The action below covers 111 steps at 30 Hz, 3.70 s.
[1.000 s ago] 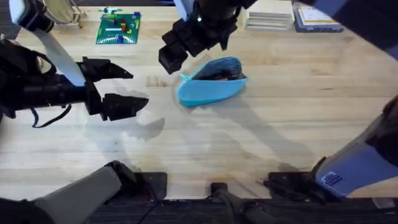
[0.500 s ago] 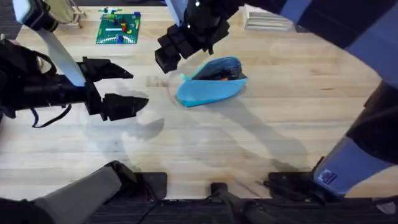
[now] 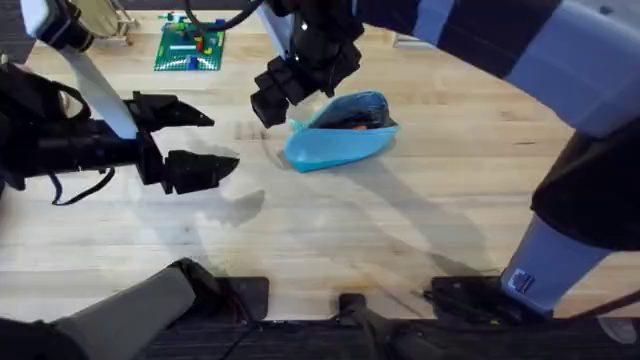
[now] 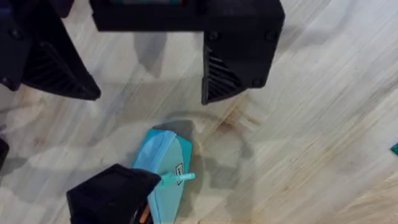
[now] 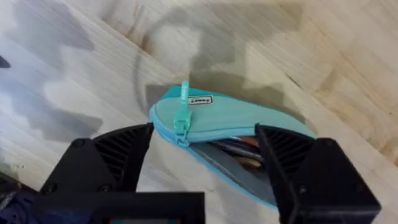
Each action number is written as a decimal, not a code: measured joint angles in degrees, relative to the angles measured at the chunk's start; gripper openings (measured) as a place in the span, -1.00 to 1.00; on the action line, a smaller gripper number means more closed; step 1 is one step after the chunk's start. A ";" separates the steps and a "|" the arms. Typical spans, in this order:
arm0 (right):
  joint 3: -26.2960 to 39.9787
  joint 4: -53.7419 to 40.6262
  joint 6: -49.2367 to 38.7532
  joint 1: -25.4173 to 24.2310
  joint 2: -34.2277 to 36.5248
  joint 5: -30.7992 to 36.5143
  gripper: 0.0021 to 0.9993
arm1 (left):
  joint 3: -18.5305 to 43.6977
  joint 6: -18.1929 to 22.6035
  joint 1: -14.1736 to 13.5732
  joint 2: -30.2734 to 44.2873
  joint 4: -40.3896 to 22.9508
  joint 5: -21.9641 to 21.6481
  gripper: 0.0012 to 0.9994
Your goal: Unzip the bag, pick up the pens from the table one at a time and place them inside, then zip the bag closed.
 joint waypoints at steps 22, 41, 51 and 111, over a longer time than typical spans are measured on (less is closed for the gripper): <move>0.22 -0.51 0.31 1.07 3.19 -0.02 0.99 | 0.00 0.00 0.00 0.00 0.00 0.00 0.99; 0.24 -0.48 2.13 1.07 3.19 0.00 0.90 | 0.00 0.00 0.00 -0.01 -0.20 -0.09 0.99; 0.24 -0.64 2.15 1.07 3.19 -0.01 0.89 | 0.00 0.00 0.00 -0.02 -0.20 -0.09 0.99; 0.41 0.04 2.03 3.06 4.80 -3.10 0.66 | 0.00 0.00 0.00 -0.02 -0.20 -0.26 0.99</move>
